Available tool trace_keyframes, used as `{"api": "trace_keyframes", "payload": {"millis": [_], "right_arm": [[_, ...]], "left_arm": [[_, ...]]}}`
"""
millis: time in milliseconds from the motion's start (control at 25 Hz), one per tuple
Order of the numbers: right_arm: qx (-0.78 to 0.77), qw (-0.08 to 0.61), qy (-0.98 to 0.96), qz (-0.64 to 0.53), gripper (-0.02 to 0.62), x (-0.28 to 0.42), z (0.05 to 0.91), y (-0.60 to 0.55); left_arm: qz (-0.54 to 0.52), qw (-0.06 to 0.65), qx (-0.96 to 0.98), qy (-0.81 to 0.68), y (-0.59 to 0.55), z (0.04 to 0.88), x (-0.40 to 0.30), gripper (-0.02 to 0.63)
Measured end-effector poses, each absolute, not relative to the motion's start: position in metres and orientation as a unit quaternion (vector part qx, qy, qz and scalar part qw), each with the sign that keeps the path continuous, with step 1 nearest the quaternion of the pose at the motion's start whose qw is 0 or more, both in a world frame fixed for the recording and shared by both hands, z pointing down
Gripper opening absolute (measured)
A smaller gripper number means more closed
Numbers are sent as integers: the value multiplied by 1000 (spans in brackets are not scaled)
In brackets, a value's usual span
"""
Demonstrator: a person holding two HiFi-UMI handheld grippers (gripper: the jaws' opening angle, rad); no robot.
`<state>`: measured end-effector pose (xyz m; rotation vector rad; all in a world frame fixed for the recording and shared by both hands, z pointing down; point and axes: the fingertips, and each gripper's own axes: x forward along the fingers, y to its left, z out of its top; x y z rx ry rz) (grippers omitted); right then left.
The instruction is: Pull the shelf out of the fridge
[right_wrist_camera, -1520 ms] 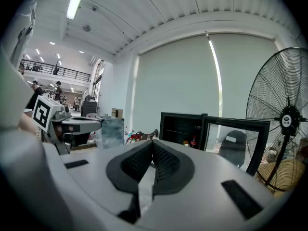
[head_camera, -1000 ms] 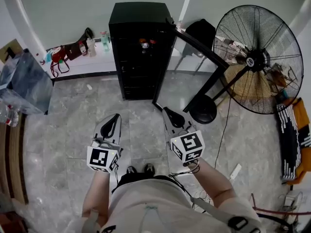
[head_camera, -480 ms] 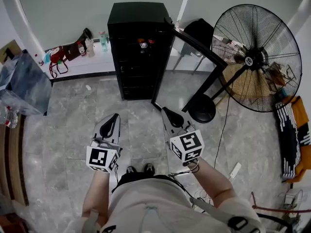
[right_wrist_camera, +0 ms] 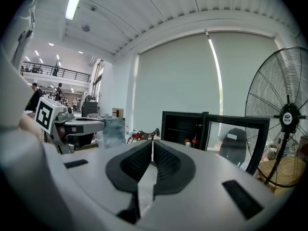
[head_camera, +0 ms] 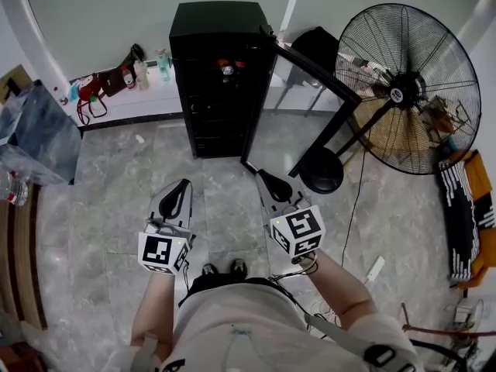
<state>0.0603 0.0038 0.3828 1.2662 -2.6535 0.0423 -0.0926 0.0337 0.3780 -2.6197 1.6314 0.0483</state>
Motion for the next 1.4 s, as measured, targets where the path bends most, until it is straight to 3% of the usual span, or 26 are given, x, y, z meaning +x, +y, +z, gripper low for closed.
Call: {"api": "trace_keyframes", "payload": {"millis": [320,440,960,1400], "right_arm": [[416,97,-904,24,30,56,382,7],[410,98,-906,26,137,53,382,9],[389,106,-915,29,234,51,387,13],[387,108,-916,20,327,51,387,10]], "left_arm": [[16,22,-851,525,32,376,-92,77],[14,22,-853,521,31,375,-90,103],[10,11,-867,497,26,380,-75,223],[7,8,-866,500,19,381,-71,417]]}}
